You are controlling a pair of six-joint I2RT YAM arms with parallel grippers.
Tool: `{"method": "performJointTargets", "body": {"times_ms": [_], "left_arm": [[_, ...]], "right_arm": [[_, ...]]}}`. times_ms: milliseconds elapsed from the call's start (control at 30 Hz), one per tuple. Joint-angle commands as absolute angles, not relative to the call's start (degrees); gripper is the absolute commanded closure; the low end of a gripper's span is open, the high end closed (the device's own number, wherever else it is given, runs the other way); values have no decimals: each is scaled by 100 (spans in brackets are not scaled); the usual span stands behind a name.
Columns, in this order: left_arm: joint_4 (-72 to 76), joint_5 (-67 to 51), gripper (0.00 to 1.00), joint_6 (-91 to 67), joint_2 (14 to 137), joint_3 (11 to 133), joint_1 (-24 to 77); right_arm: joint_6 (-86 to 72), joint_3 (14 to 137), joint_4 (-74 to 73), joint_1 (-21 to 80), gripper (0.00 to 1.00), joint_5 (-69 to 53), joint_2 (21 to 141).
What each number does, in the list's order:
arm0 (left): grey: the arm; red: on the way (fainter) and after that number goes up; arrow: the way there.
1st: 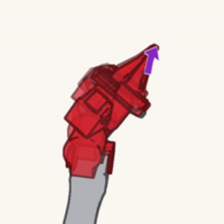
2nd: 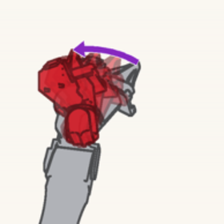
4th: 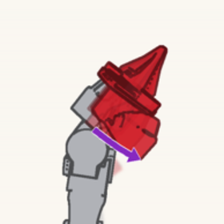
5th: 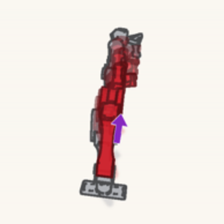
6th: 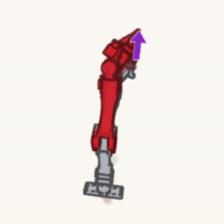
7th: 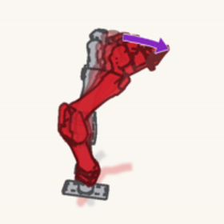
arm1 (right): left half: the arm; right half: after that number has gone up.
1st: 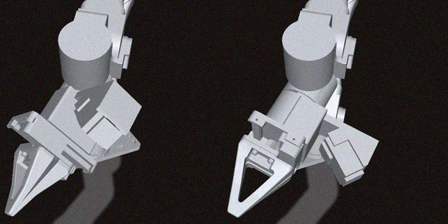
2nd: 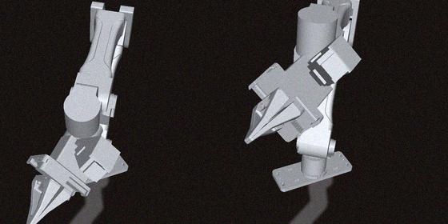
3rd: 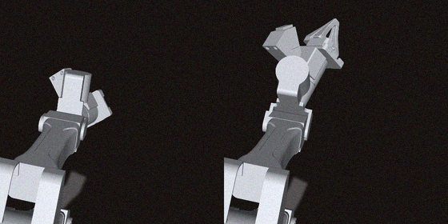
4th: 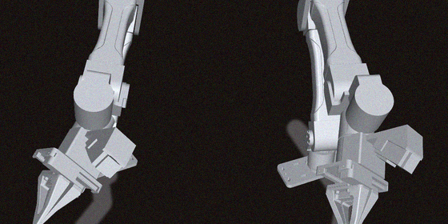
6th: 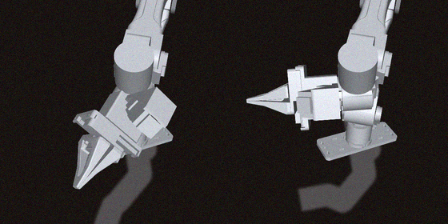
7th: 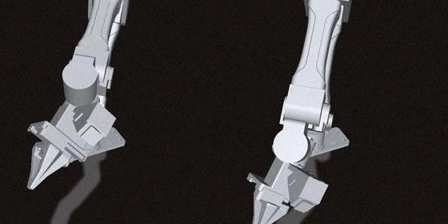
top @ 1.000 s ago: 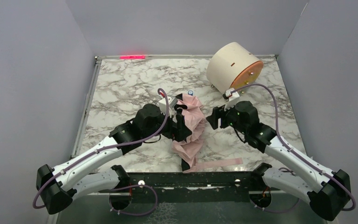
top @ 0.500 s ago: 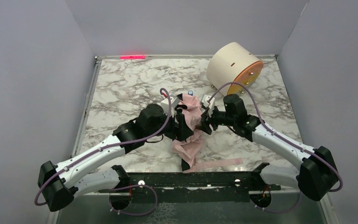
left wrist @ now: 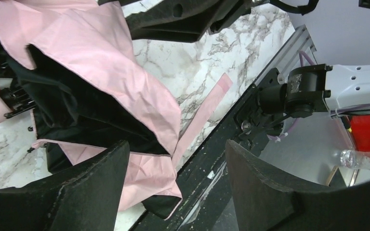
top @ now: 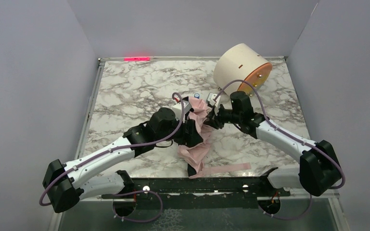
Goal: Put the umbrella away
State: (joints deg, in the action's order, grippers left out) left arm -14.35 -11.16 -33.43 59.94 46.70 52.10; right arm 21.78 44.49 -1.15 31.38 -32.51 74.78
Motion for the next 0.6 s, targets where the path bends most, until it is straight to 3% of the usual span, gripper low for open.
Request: {"method": "performJointTargets", "body": {"times_ms": [0, 167, 433, 567], "left_arm": [[-1108, -1228, 29, -3359, 6162, 4712, 5391], [-928, -1133, 38, -3300, 6336, 4734, 5463], [-1136, -609, 57, -2905, 6424, 4845, 5467], [-1210, -683, 78, -2731, 6298, 4860, 5466]], "right_arm": [[2206, 4612, 147, 3087, 71, -3508, 7541], [2191, 4680, 60, 3060, 94, -3661, 7597], [2128, 4677, 53, 3050, 98, -3674, 7557], [2080, 4681, 58, 3038, 99, -3448, 7548]]}}
